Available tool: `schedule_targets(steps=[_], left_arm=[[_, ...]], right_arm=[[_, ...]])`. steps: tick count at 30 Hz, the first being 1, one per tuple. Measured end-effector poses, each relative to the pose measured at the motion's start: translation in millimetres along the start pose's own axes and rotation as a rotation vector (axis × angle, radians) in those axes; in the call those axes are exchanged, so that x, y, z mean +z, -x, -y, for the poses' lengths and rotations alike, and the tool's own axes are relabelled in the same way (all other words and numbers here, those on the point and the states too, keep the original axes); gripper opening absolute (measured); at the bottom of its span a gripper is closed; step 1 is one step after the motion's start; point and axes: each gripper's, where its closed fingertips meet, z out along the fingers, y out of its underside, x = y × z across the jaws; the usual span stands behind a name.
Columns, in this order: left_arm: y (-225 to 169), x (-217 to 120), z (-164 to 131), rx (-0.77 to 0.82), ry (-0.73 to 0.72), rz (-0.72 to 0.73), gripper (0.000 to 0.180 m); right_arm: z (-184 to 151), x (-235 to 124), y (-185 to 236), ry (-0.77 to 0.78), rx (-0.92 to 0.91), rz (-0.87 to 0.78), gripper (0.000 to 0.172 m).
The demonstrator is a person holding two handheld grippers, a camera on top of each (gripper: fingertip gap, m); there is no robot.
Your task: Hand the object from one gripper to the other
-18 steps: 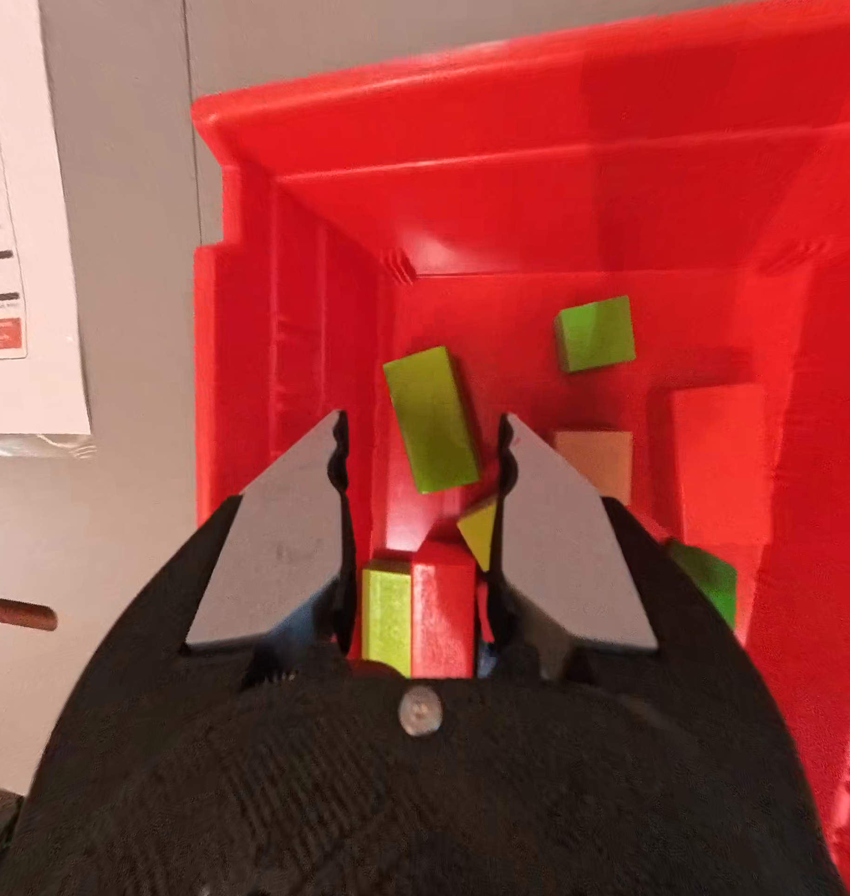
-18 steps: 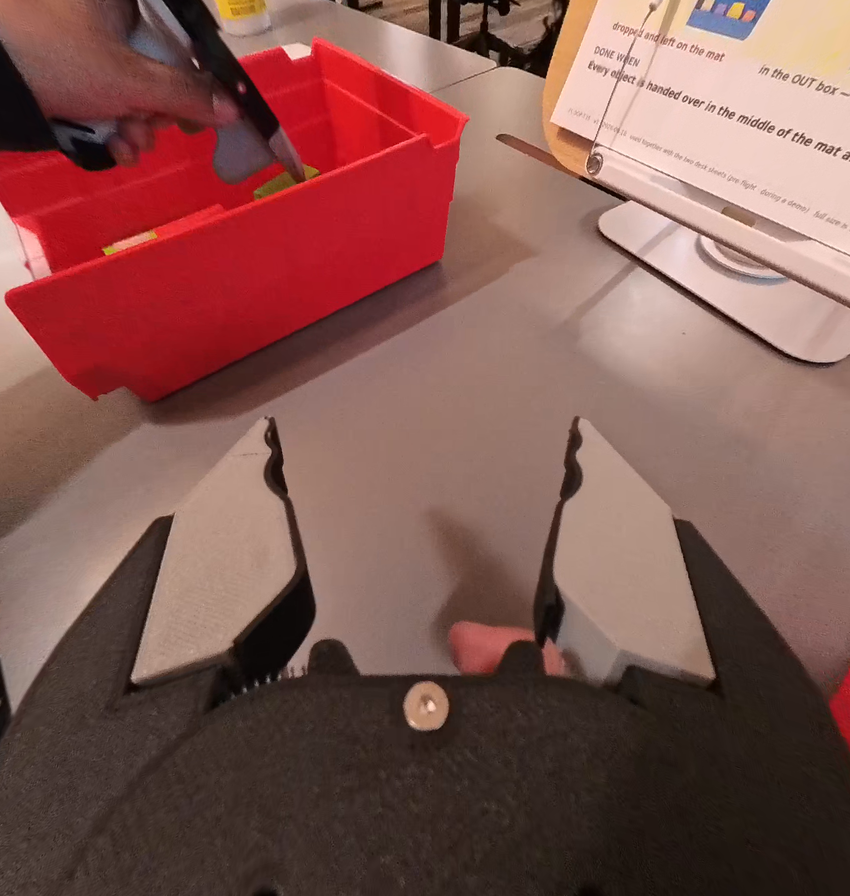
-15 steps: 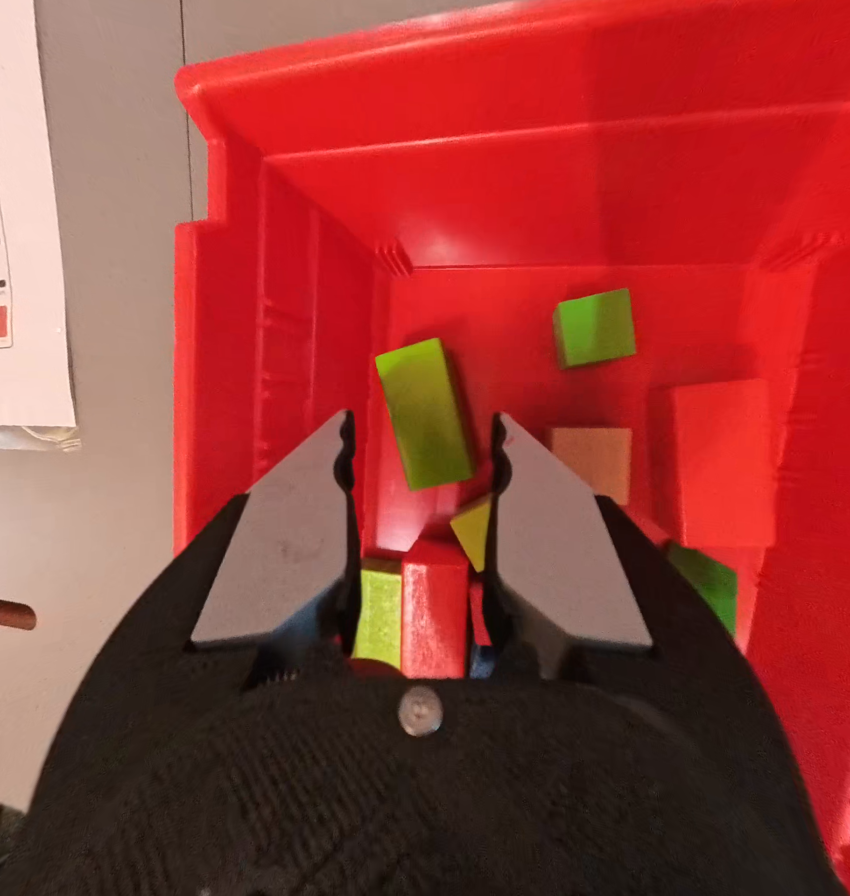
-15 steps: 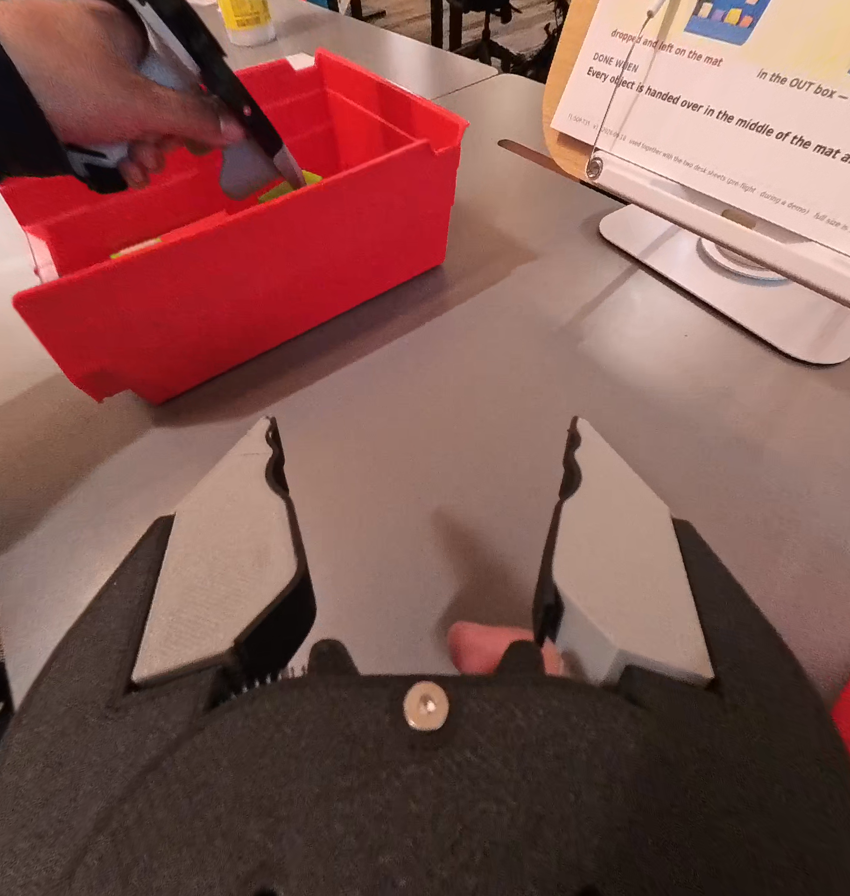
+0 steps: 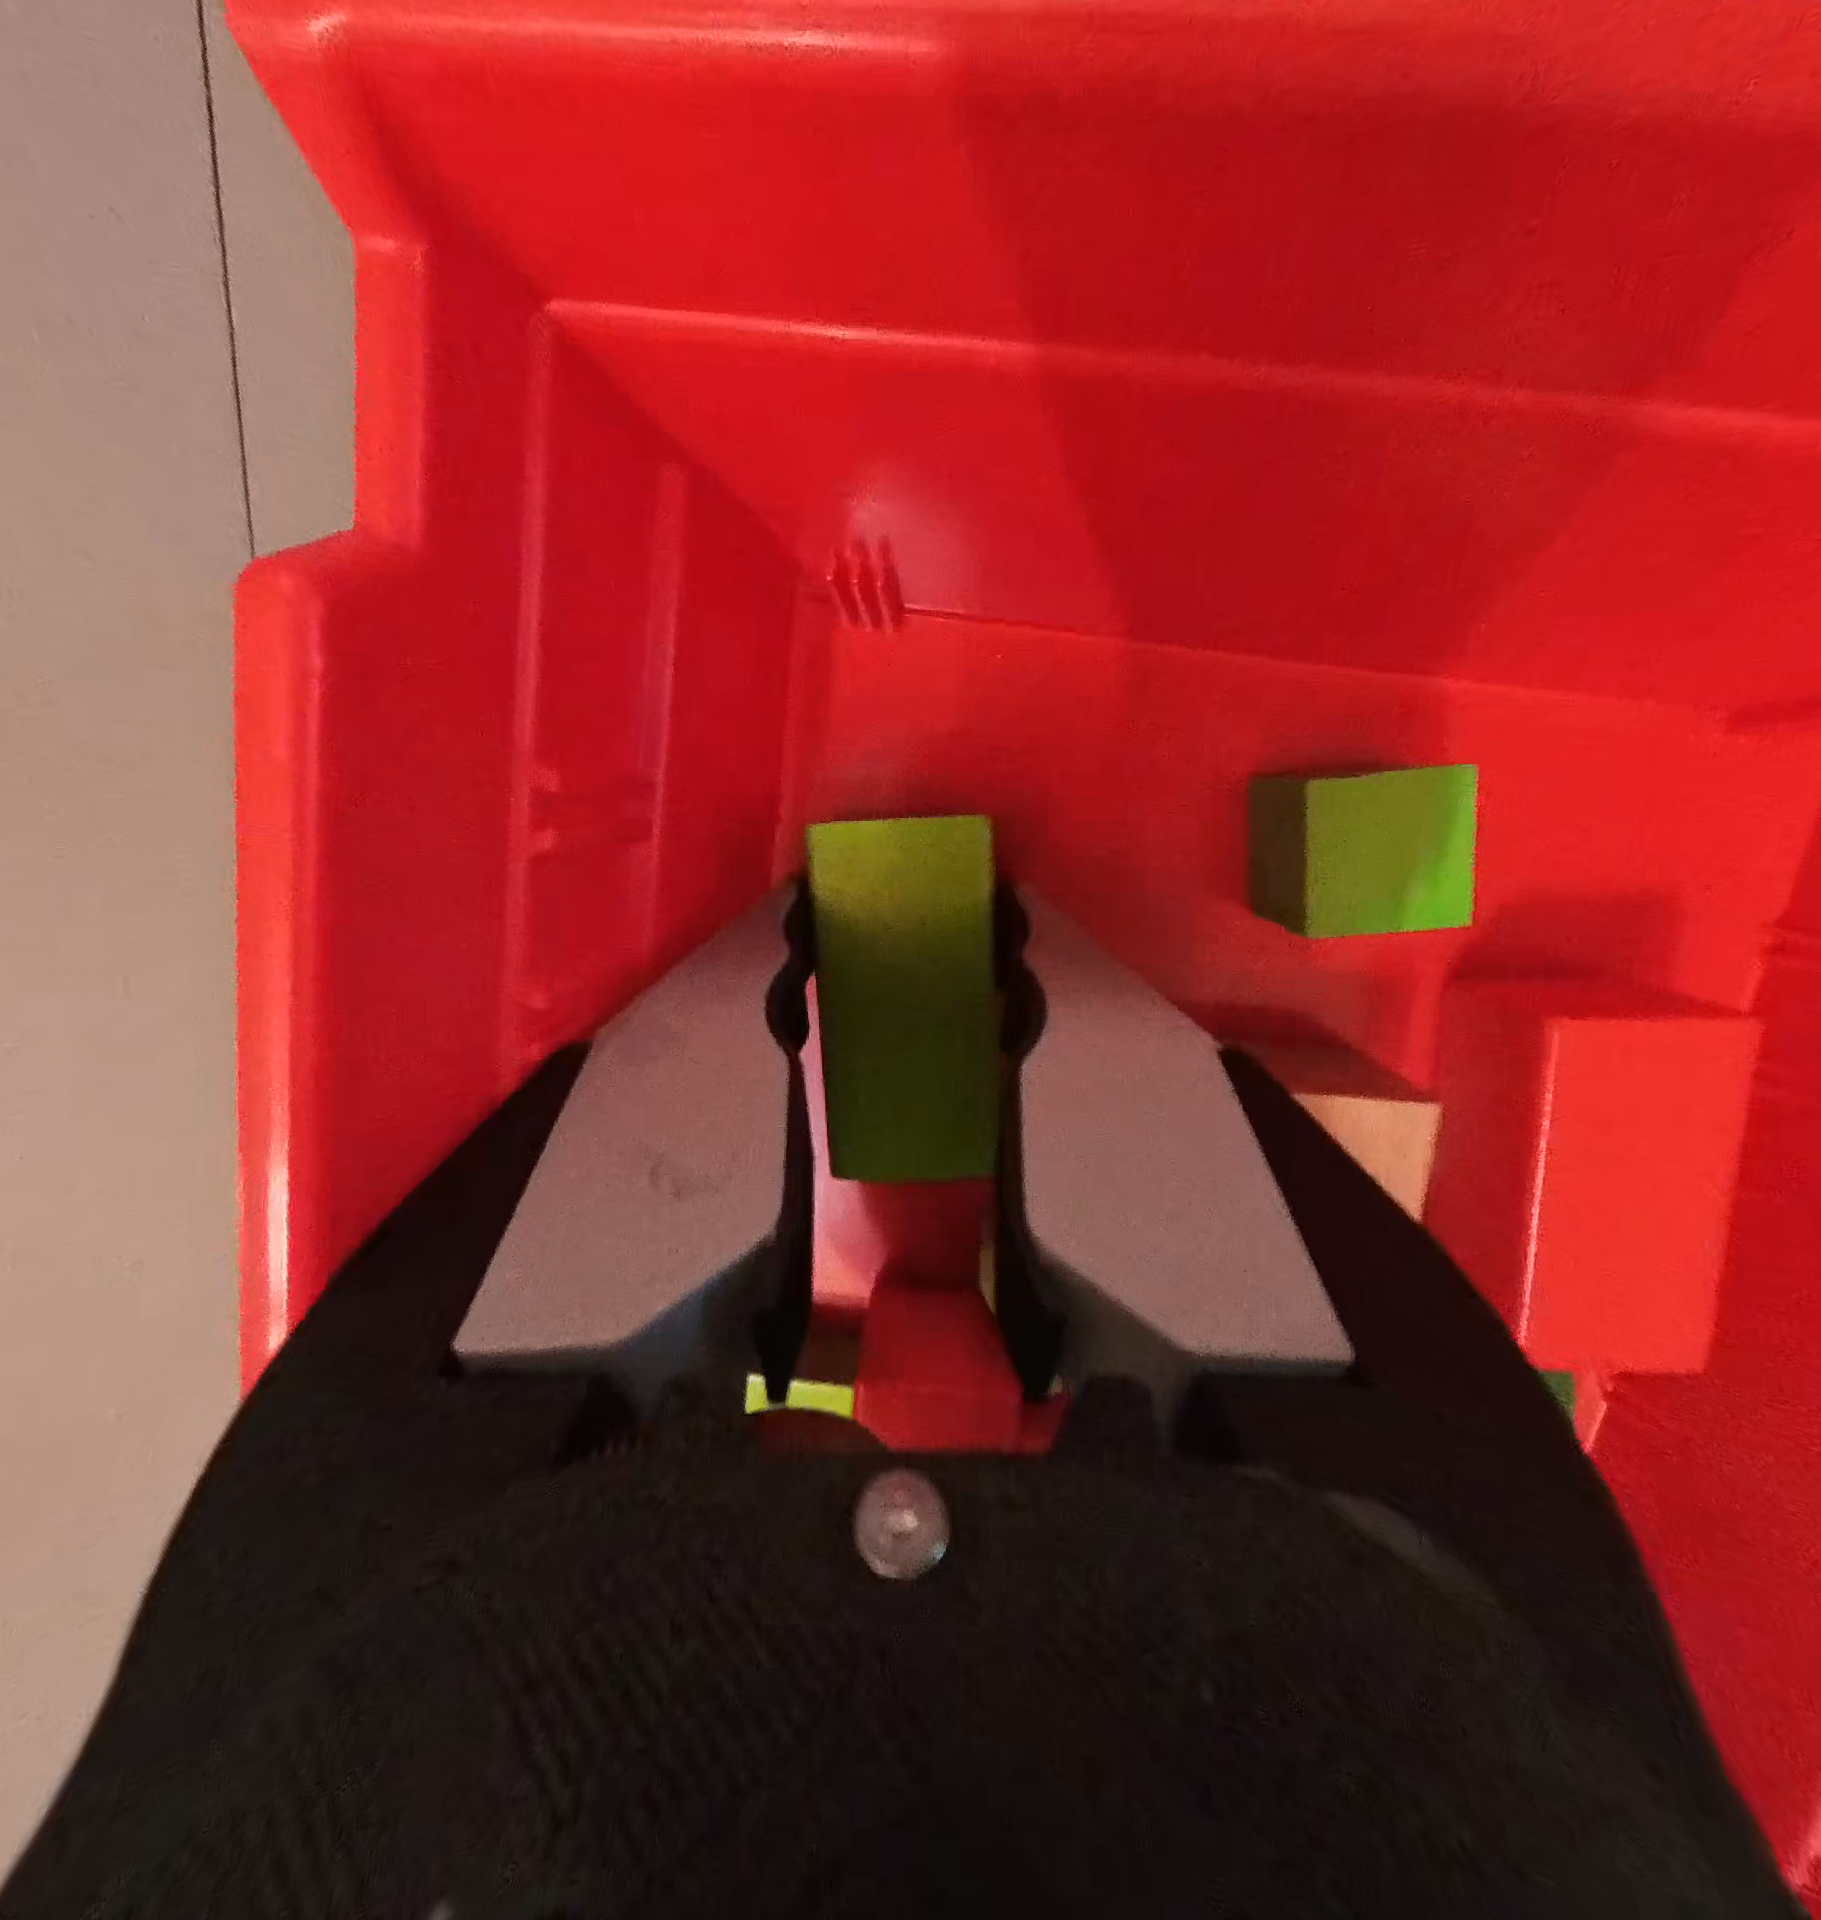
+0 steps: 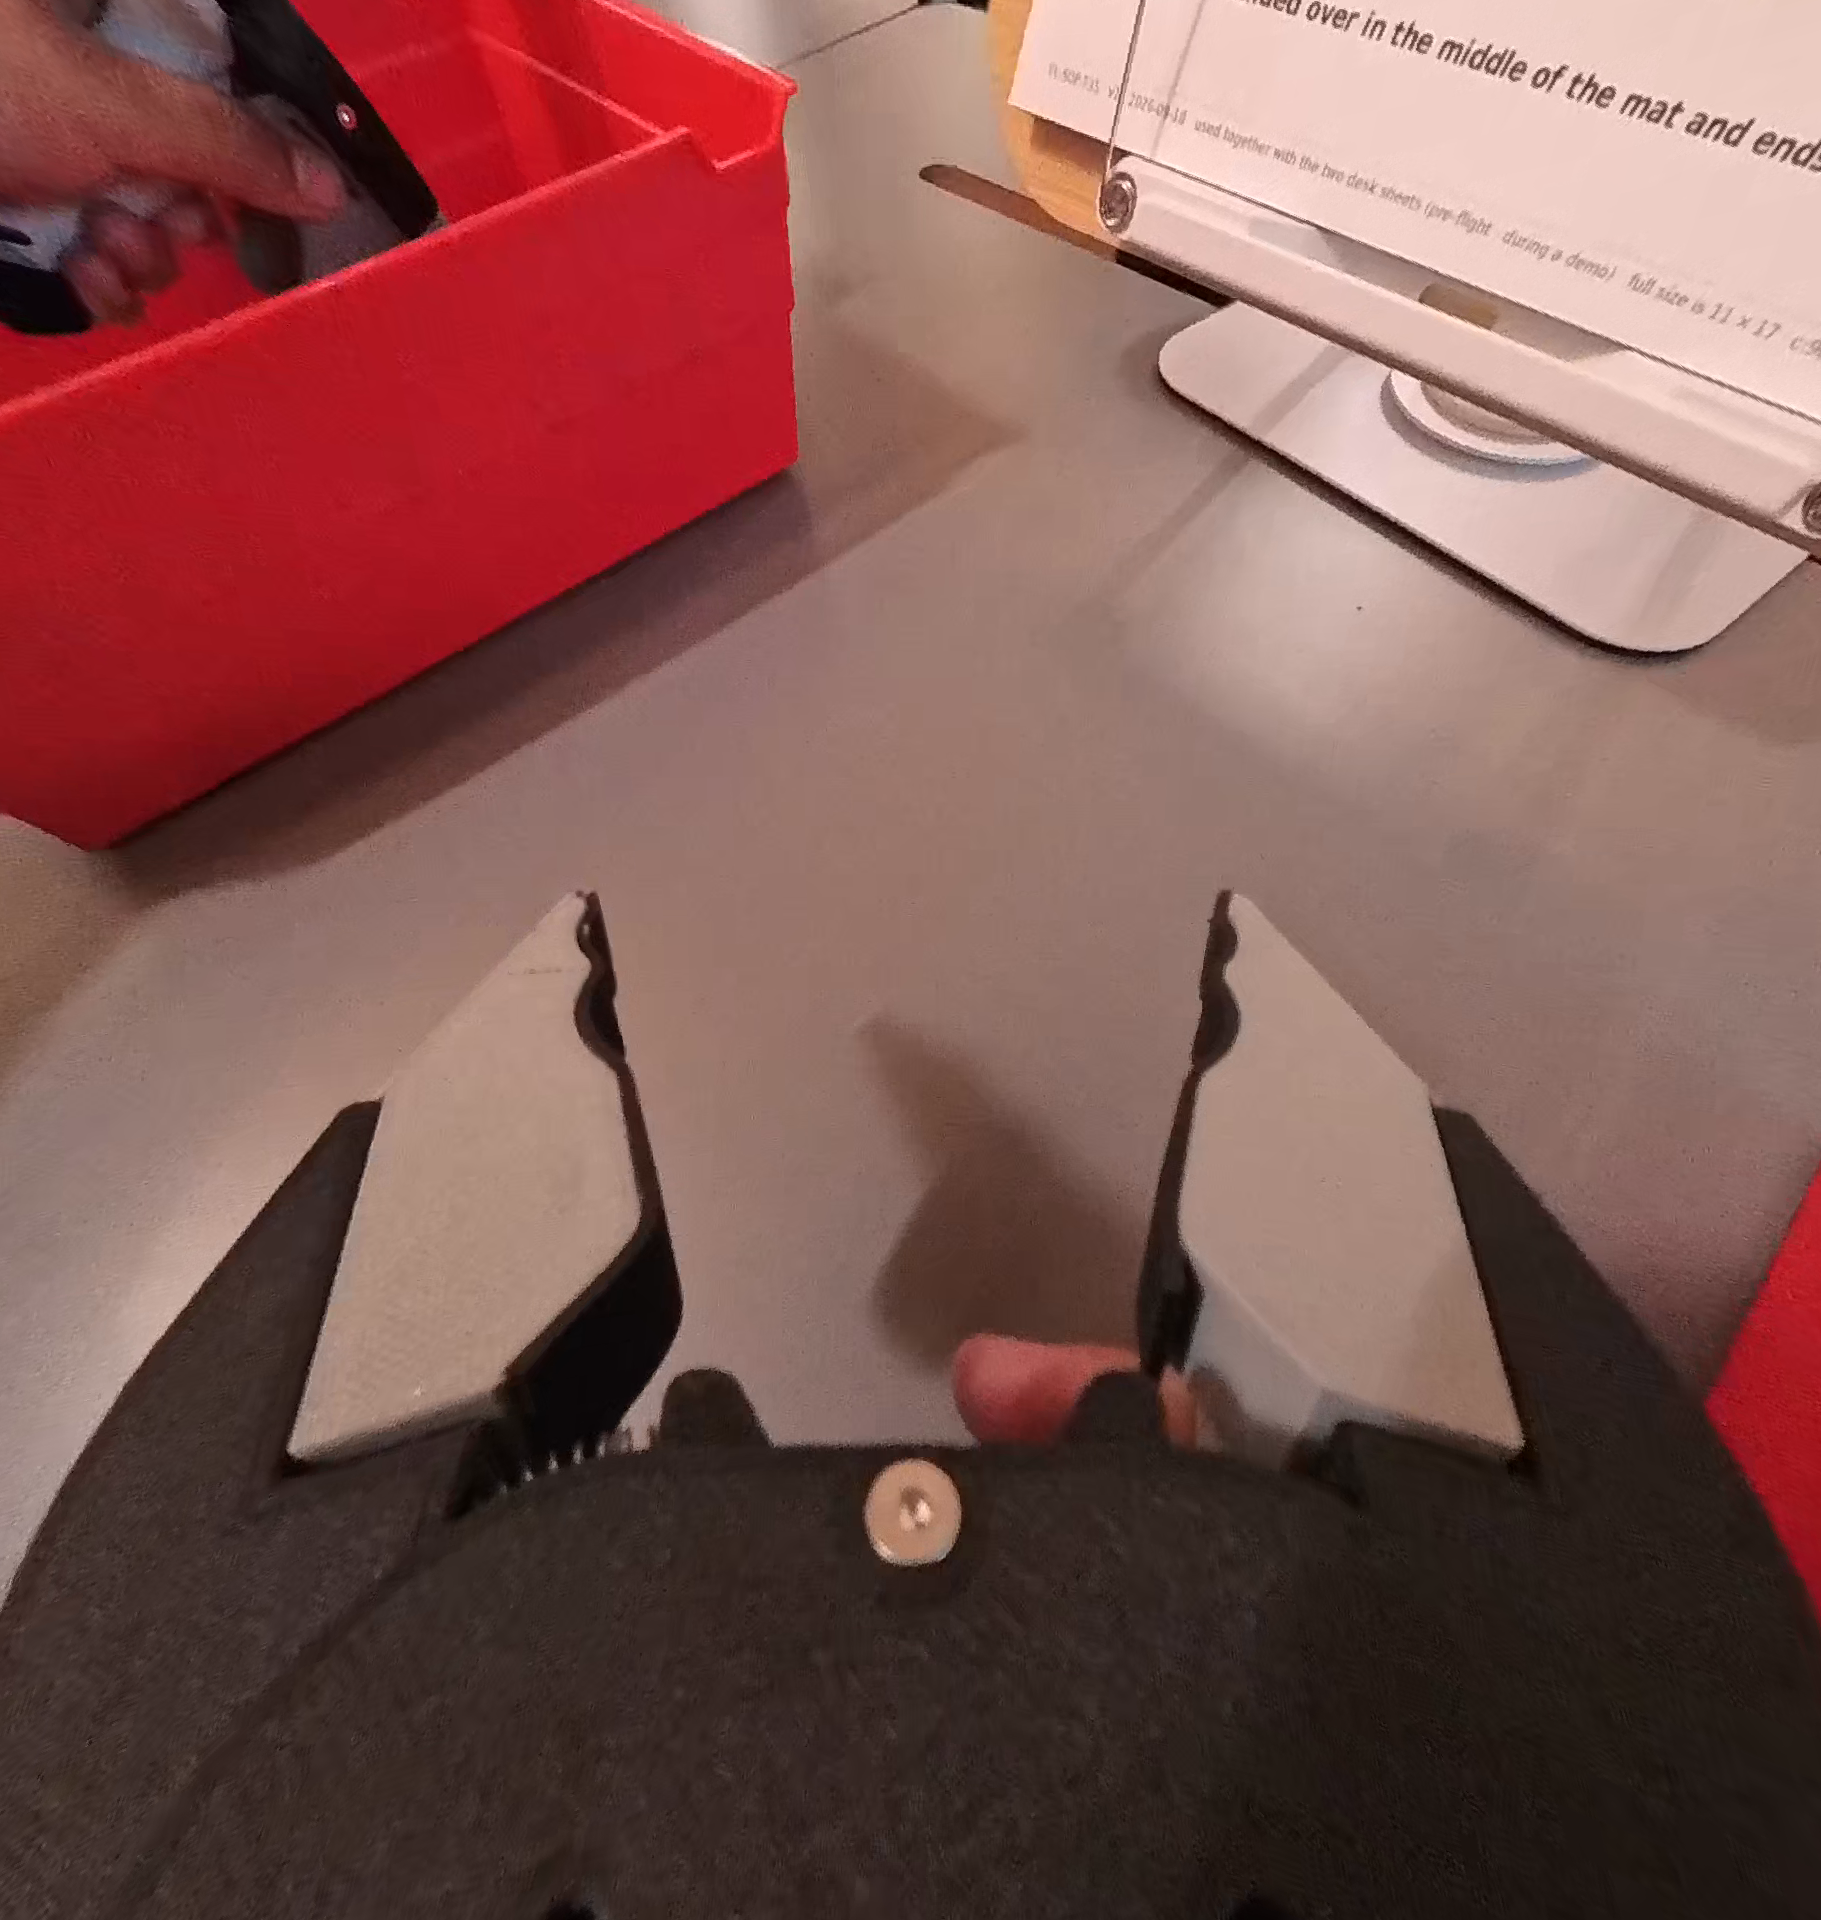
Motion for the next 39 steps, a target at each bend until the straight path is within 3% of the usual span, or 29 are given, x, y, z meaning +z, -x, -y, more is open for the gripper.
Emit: schedule_targets(steps=[6, 11, 14, 16, 18, 23, 25, 29, 30, 32, 39], left_arm=[[-6.1, -11.2, 15.0, 0.035, -0.098, -0.047, 0.031], [-38.3, -82.1, 43.7, 0.159, -0.402, -0.133, 0.031], [-112.8, -160.6, 40.8, 0.266, -0.634, -0.440, 0.031], [-175.4, -223.7, 19.3, 0.345, -0.771, -0.745, 0.031], [-222.4, -272.4, -8.6, 0.434, -0.878, -0.964, 0.030], [-282.6, -331.6, -63.7, 0.469, -0.931, -1.429, 0.030], [-290.2, -340.2, -73.1, 0.426, -0.919, -1.556, 0.030], [-304.8, -325.9, -76.9, 0.416, -0.913, -1.532, 0.030], [-307.5, -324.4, -78.4, 0.409, -0.906, -1.540, 0.031], [-311.0, -323.6, -81.0, 0.403, -0.909, -1.549, 0.031], [-310.8, -312.9, -81.1, 0.378, -0.893, -1.504, 0.032]], right_arm=[[-7.3, 4.2, -6.7, 0.017, 0.005, -0.004, 0.105], [-5.1, 7.3, 15.6, -0.023, 0.000, 0.146, 0.102], [8.8, -2.2, 45.8, -0.101, 0.019, 0.336, 0.099], [23.1, -16.3, 66.2, -0.170, 0.057, 0.488, 0.096], [43.2, -36.0, 81.6, -0.258, 0.120, 0.636, 0.096], [93.2, -94.1, 95.4, -0.465, 0.237, 0.857, 0.092], [101.7, -107.3, 100.1, -0.499, 0.196, 0.858, 0.083], [107.4, -112.1, 112.2, -0.488, 0.127, 0.849, 0.076], [109.3, -112.5, 113.0, -0.491, 0.135, 0.856, 0.068], [110.2, -113.4, 112.6, -0.495, 0.148, 0.874, 0.032], [104.1, -110.1, 105.4, -0.437, 0.165, 0.833, 0.032]])
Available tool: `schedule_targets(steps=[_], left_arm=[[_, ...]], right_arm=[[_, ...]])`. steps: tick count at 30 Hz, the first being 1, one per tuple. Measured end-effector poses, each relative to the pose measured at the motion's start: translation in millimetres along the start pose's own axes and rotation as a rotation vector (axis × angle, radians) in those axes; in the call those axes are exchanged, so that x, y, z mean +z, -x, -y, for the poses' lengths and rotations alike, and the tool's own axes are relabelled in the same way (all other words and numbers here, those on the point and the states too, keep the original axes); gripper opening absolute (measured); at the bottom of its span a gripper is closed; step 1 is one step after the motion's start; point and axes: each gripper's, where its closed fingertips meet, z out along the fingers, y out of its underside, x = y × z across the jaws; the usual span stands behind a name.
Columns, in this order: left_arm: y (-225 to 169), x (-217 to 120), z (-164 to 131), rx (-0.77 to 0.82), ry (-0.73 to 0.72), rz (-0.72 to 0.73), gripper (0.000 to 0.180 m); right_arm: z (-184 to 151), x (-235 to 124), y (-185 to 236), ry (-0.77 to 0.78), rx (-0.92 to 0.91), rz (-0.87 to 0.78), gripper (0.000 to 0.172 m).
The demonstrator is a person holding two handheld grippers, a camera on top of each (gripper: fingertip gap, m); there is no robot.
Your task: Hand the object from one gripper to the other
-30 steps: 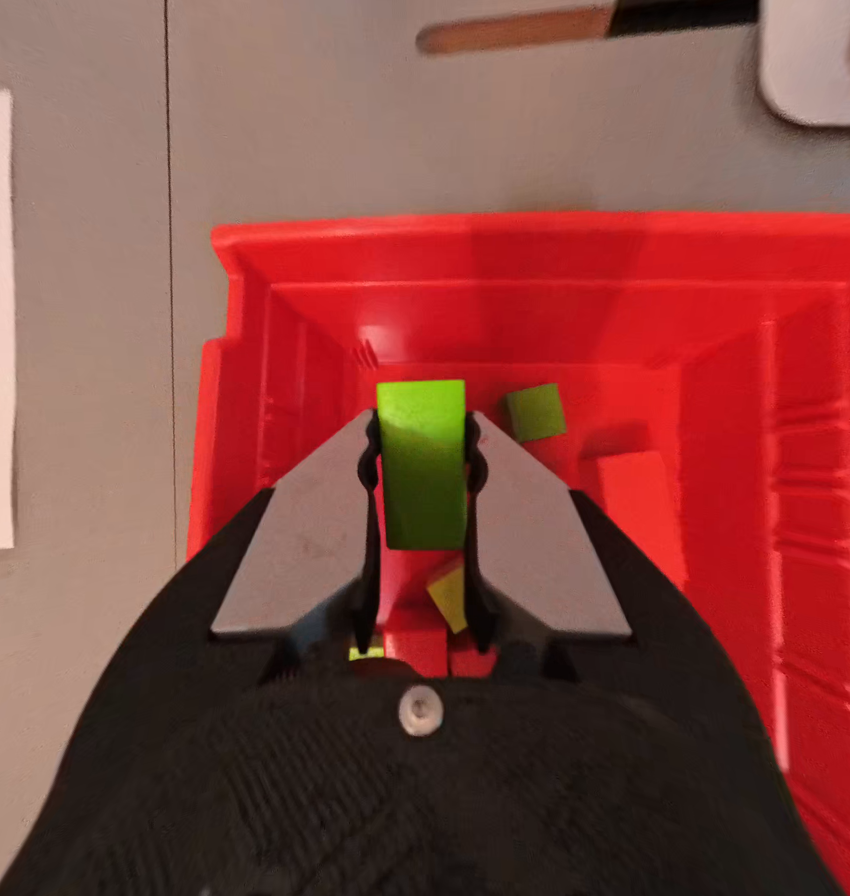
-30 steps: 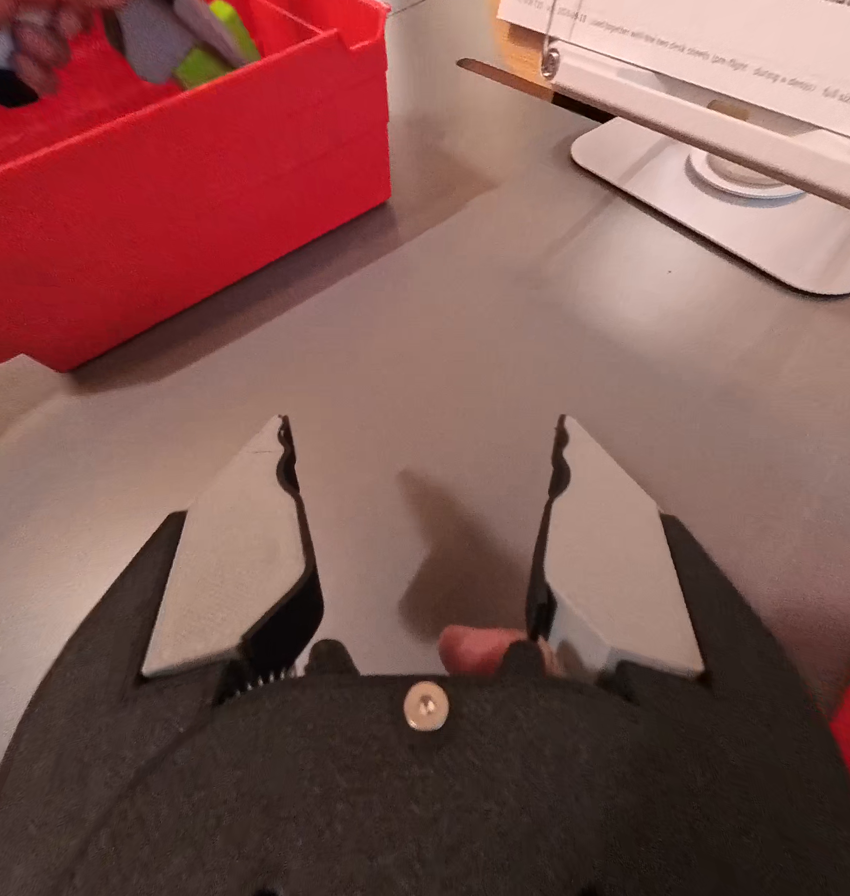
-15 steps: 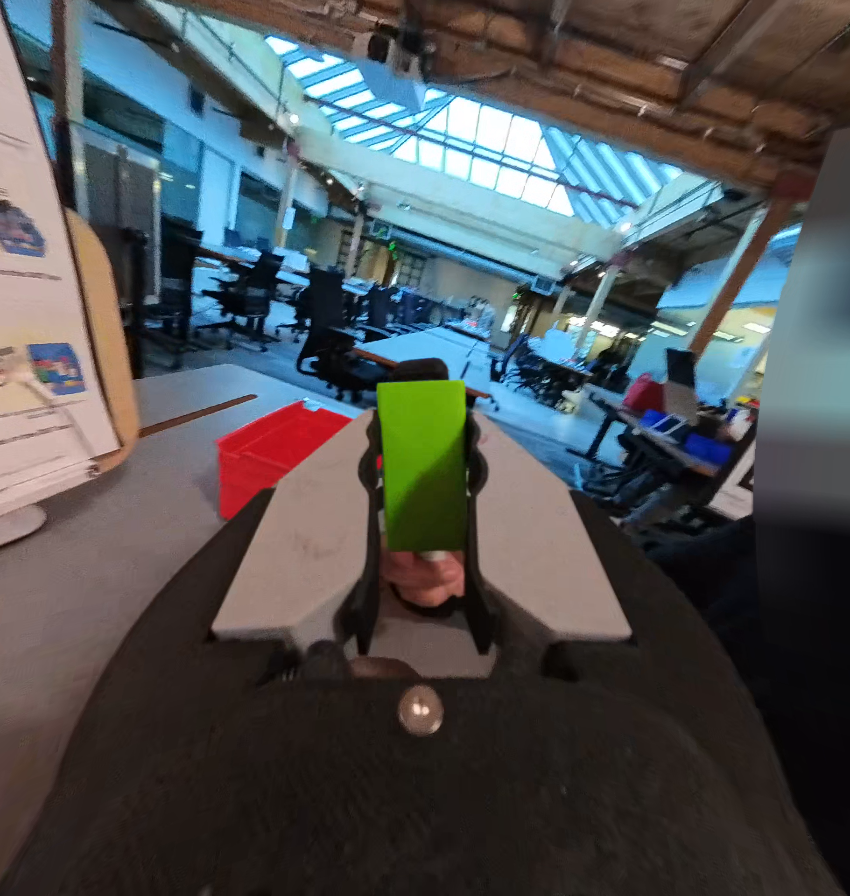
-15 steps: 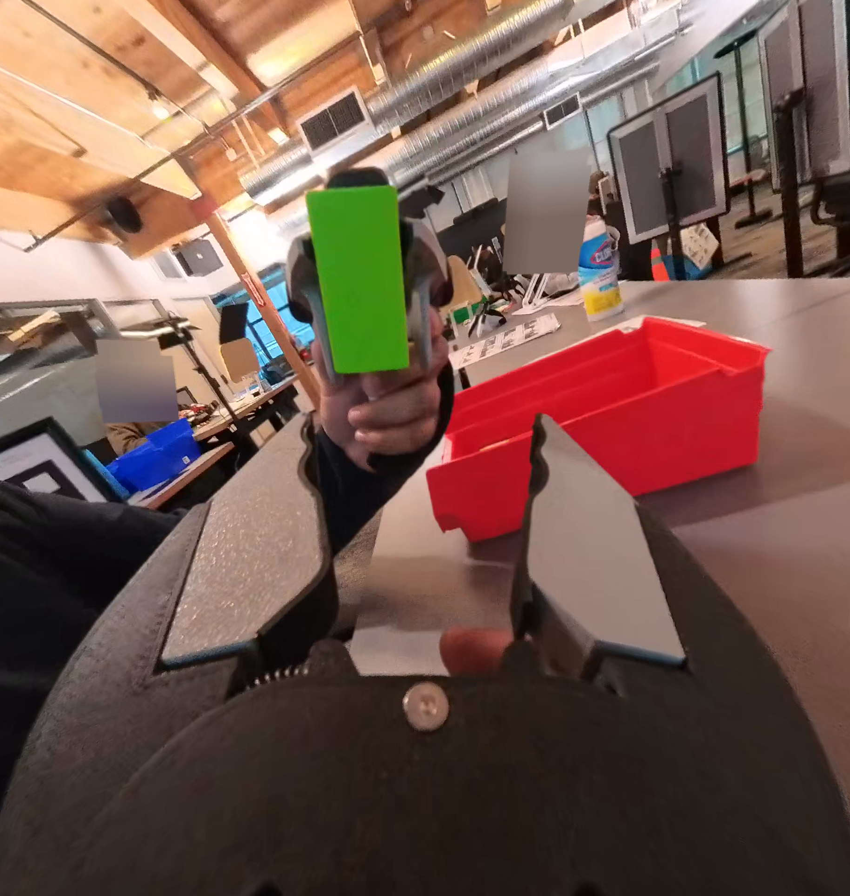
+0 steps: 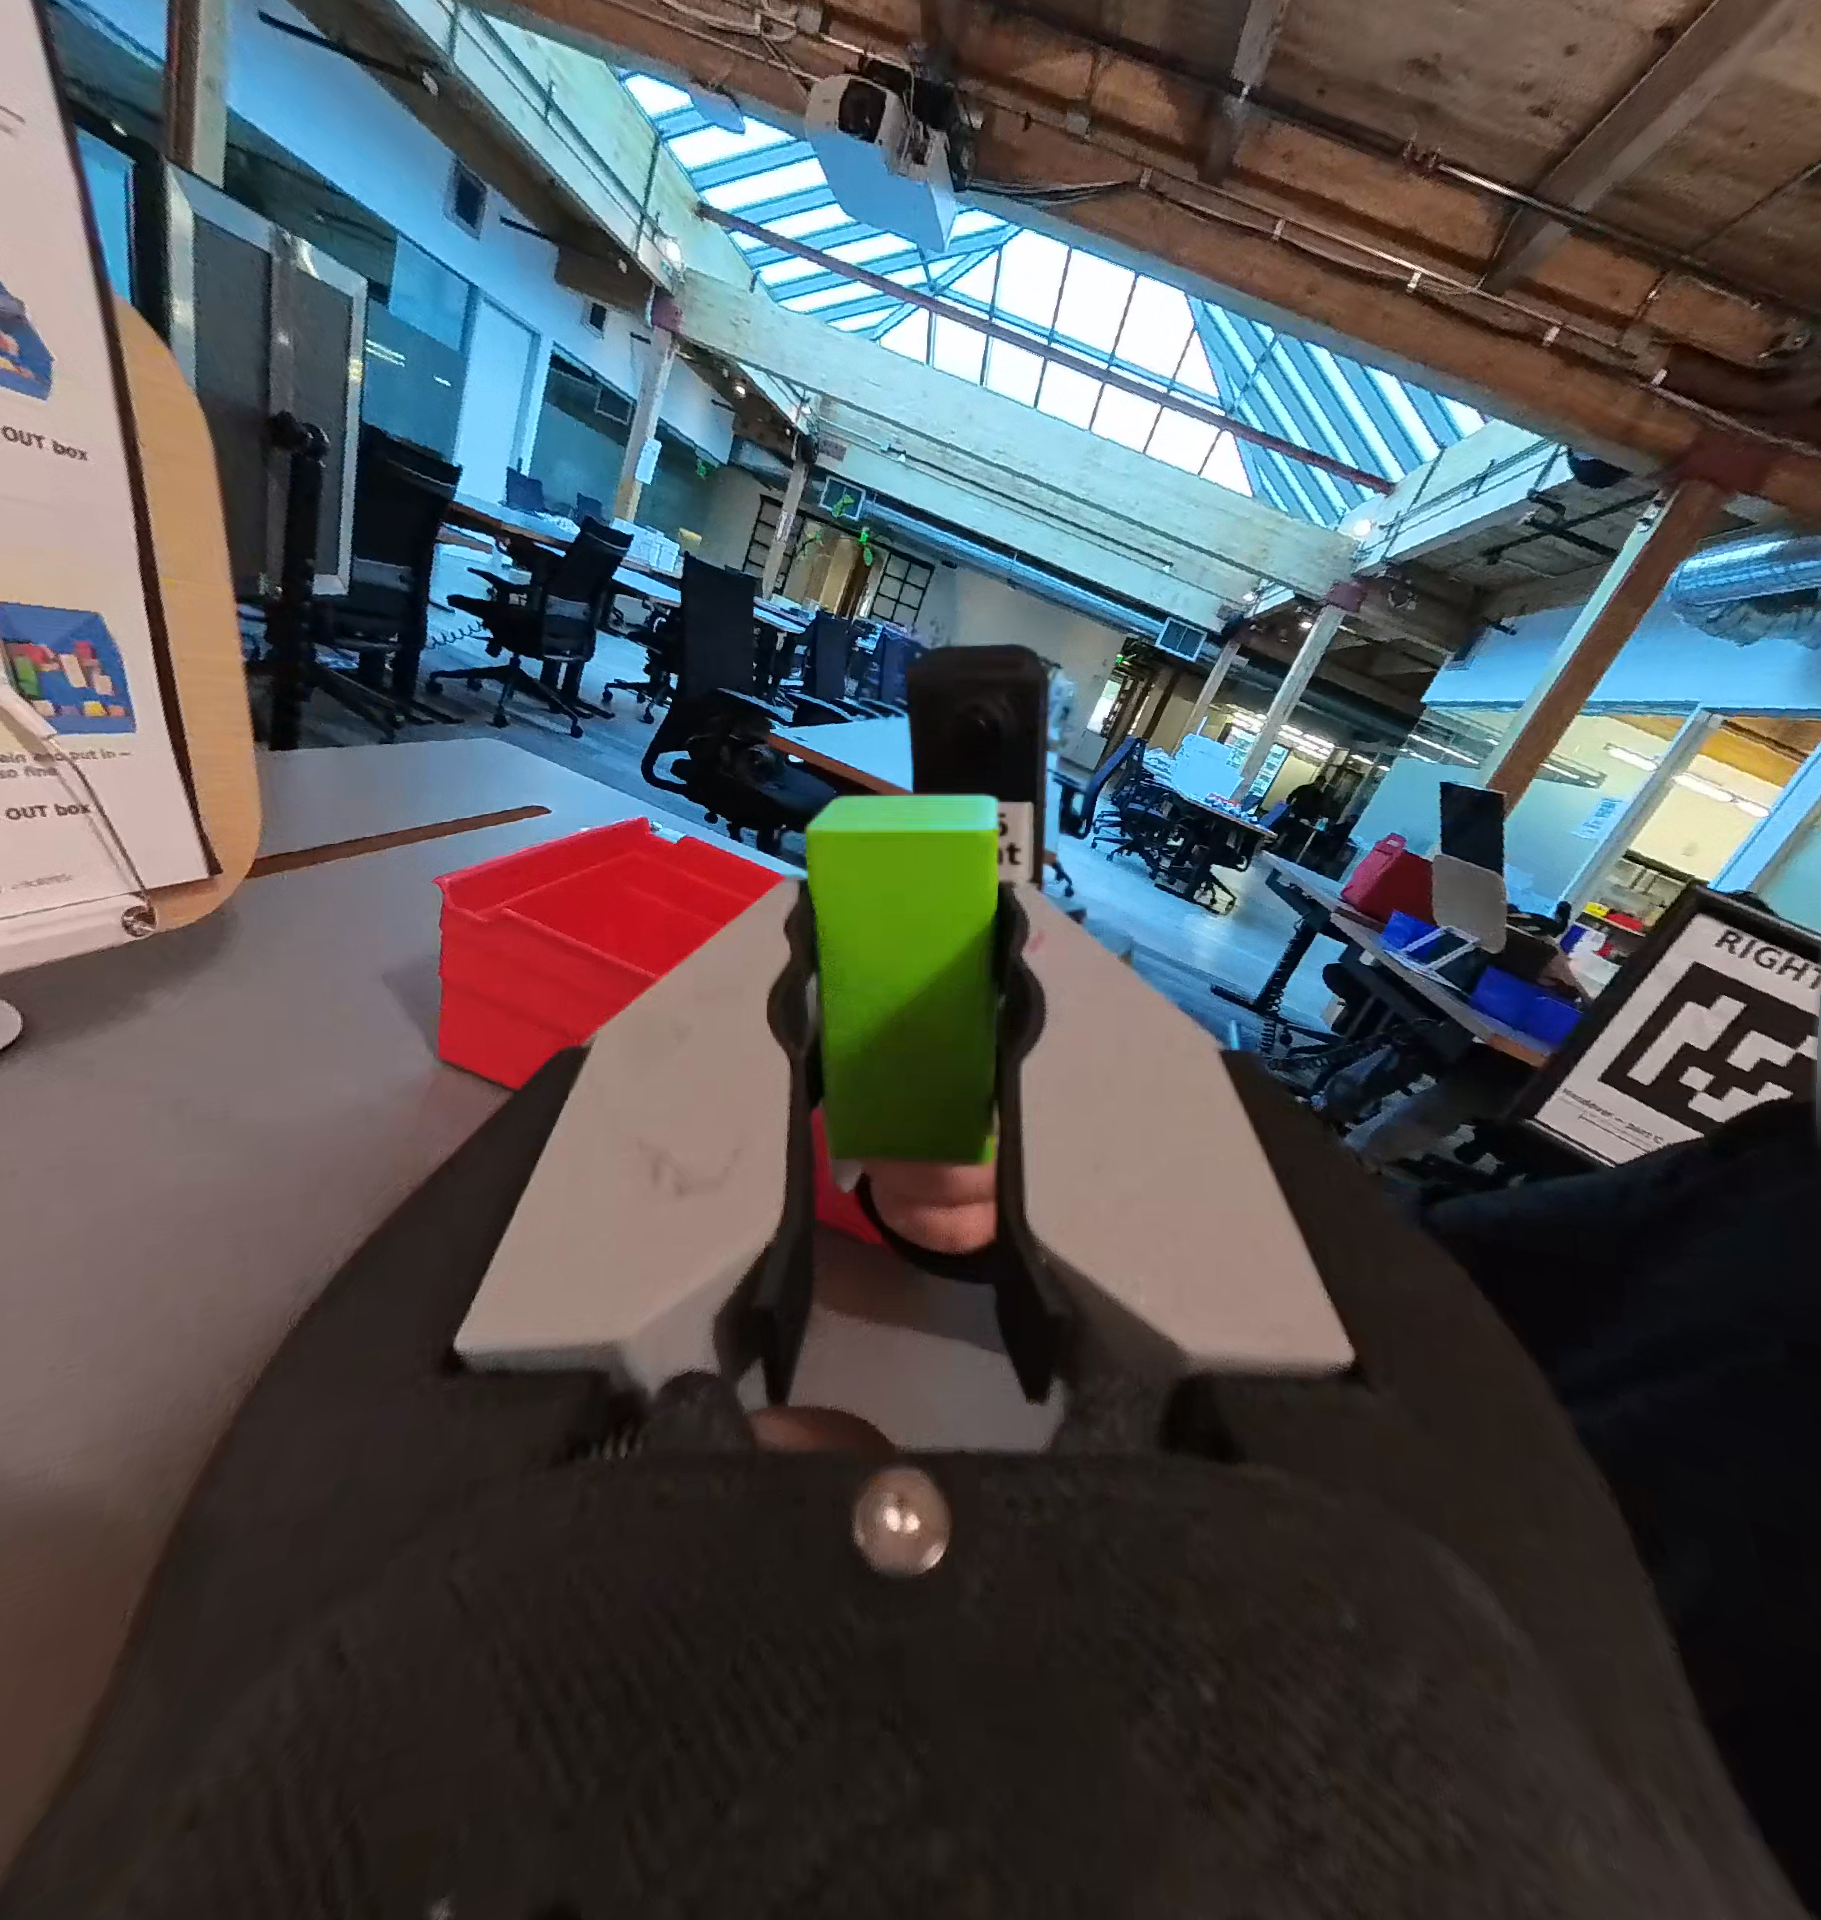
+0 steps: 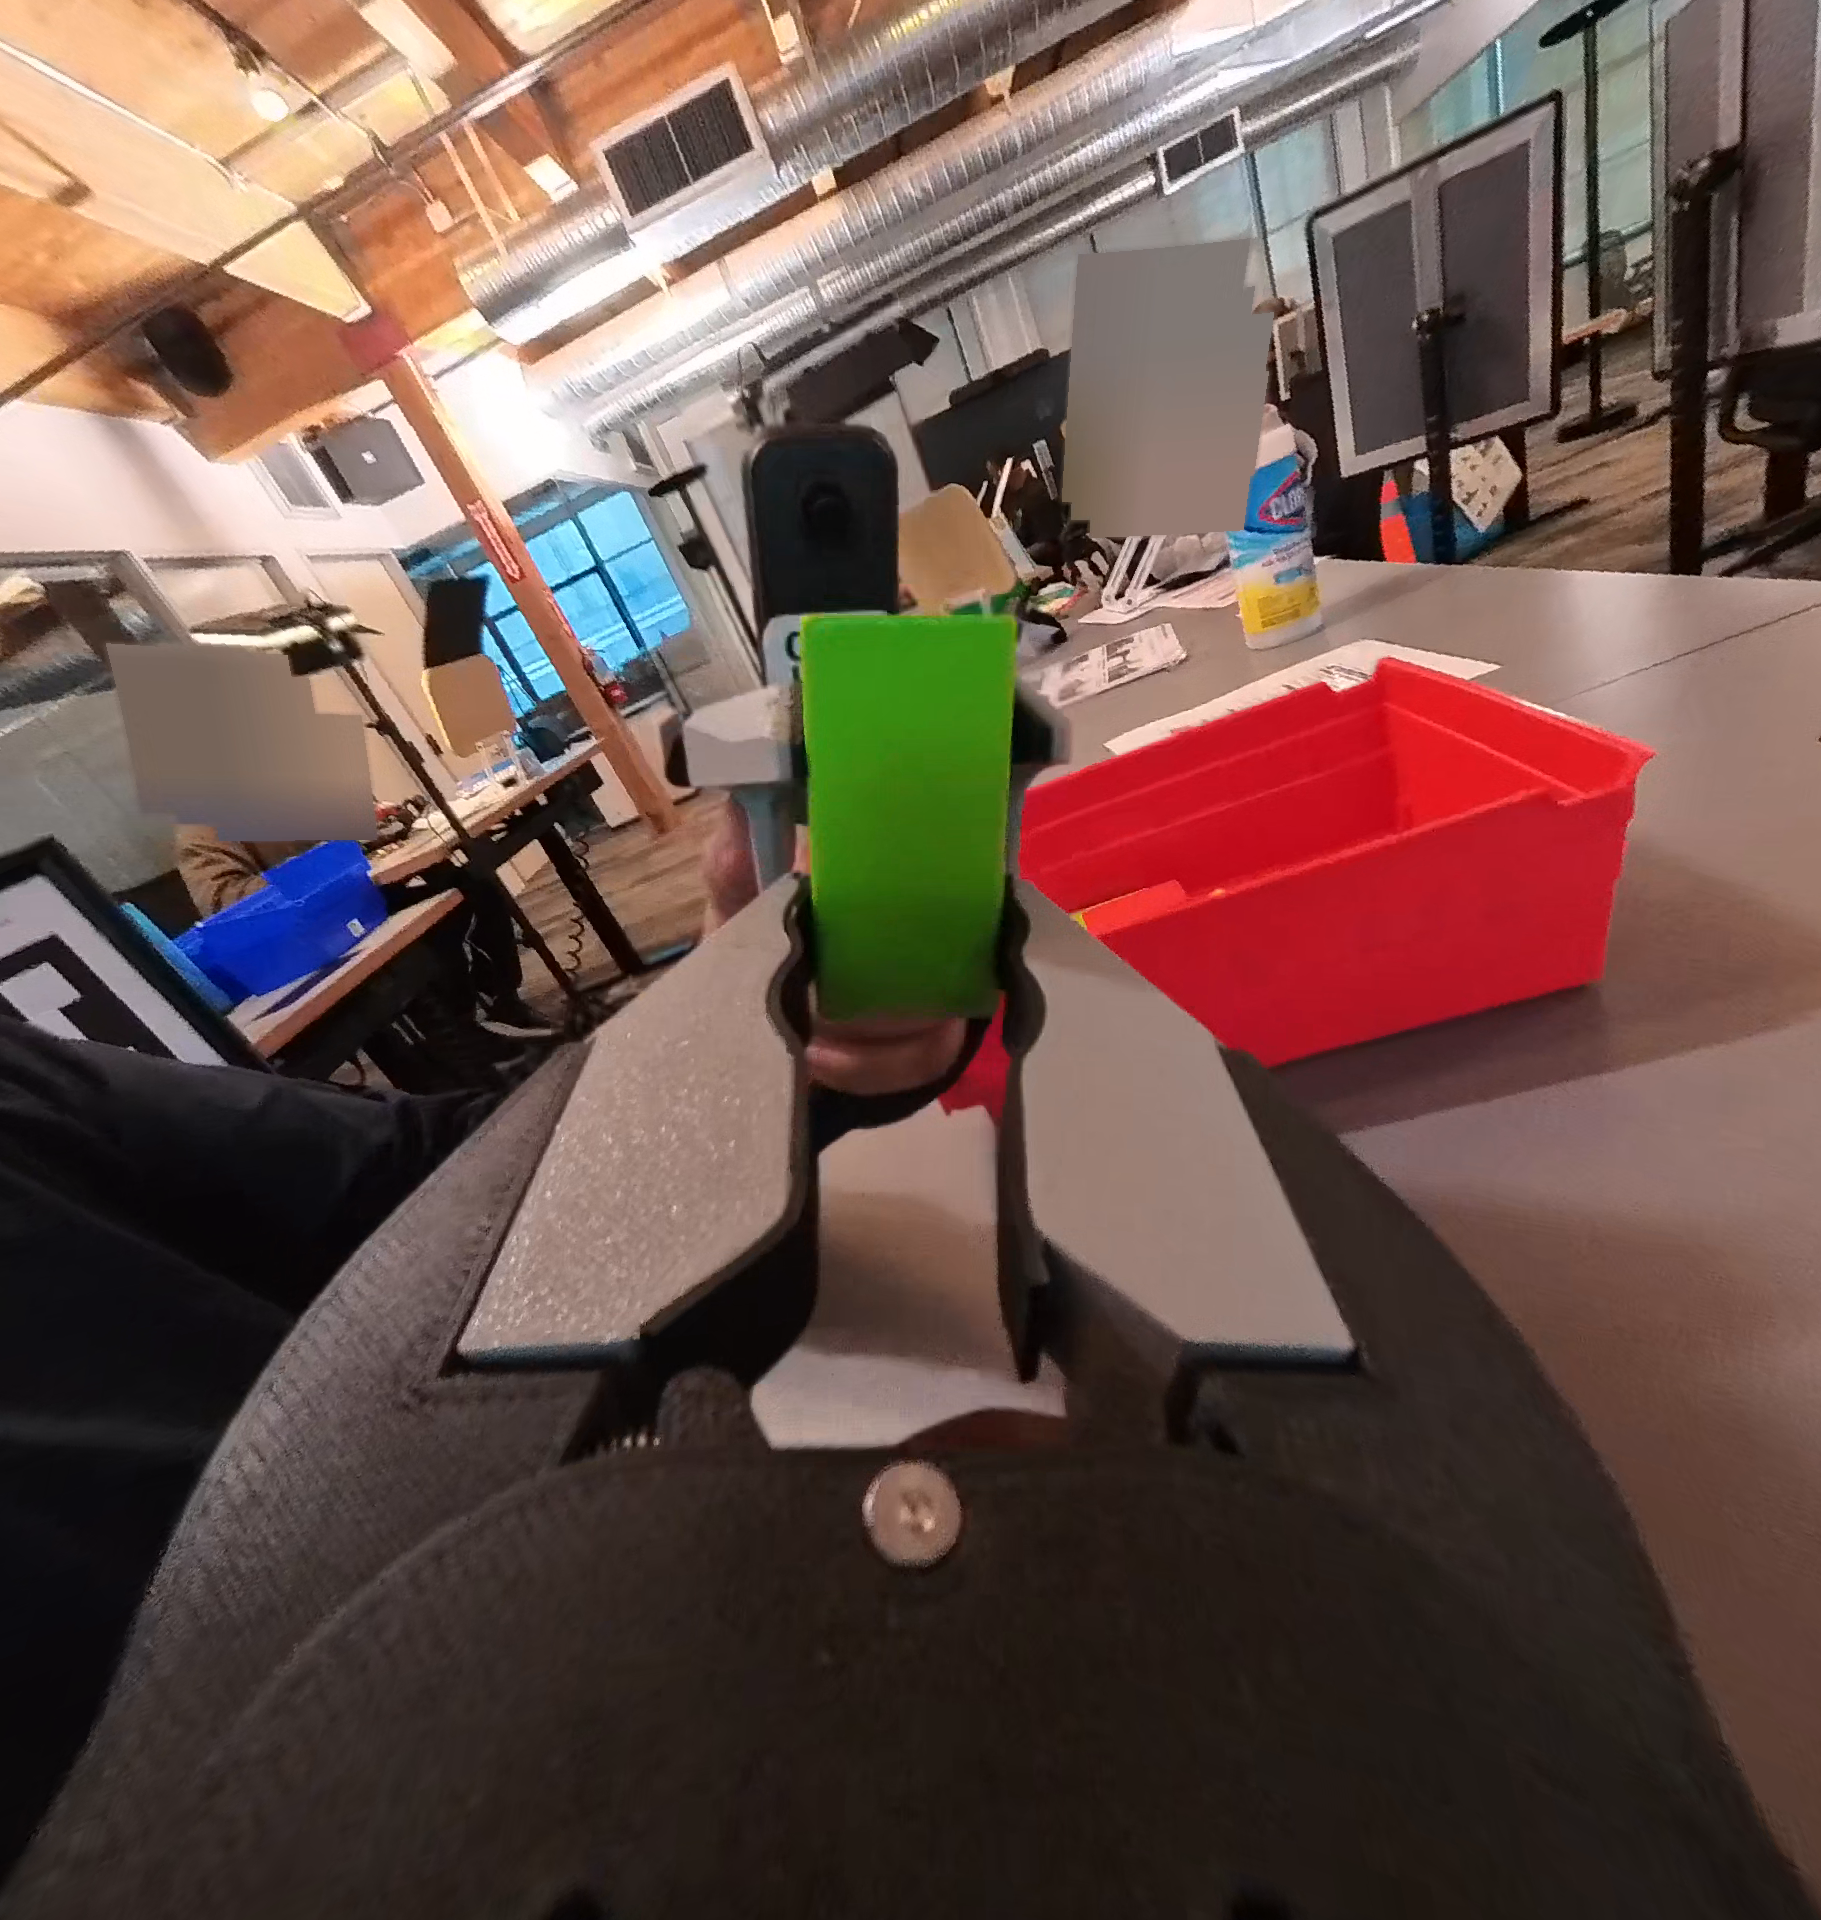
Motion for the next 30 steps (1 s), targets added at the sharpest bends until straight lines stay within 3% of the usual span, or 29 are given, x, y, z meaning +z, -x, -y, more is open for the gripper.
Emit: schedule_targets(steps=[2, 4, 5, 7, 10, 12, 14, 19, 24, 30], left_arm=[[0.0, -2.4, -0.5, -0.025, -0.004, 0.000, 0.033], [2.1, -6.7, 1.4, -0.028, -0.003, 0.023, 0.077], [1.5, -10.3, 0.4, -0.030, 0.018, 0.030, 0.087], [0.1, -21.1, -3.7, -0.007, 0.069, 0.063, 0.086], [7.3, -45.7, -15.1, 0.077, 0.167, 0.218, 0.083], [13.9, -66.1, -23.7, 0.114, 0.223, 0.327, 0.079], [20.0, -83.8, -27.5, 0.124, 0.233, 0.399, 0.075], [31.2, -118.3, -32.5, -0.027, 0.194, 0.475, 0.071], [30.7, -166.4, -58.8, -0.064, 0.302, 0.615, 0.071], [39.1, -206.8, -102.8, 0.007, 0.434, 0.823, 0.068]], right_arm=[[-0.3, -7.1, -1.3, 0.045, -0.021, -0.052, 0.032], [7.0, -24.1, -6.9, 0.064, -0.026, -0.126, 0.032], [13.5, -37.8, -11.9, 0.070, -0.025, -0.173, 0.032], [30.6, -79.3, -35.8, 0.085, -0.047, -0.347, 0.032], [44.5, -179.3, -103.1, 0.224, -0.089, -0.796, 0.032], [37.7, -256.2, -149.7, 0.374, -0.076, -1.104, 0.032], [18.1, -304.0, -180.9, 0.490, 0.001, -1.271, 0.032], [-34.8, -346.9, -230.0, 0.711, 0.103, -1.494, 0.032], [-69.5, -379.8, -245.5, 0.824, 0.238, -1.590, 0.032], [-80.1, -388.7, -251.8, 0.754, 0.331, -1.578, 0.032]])
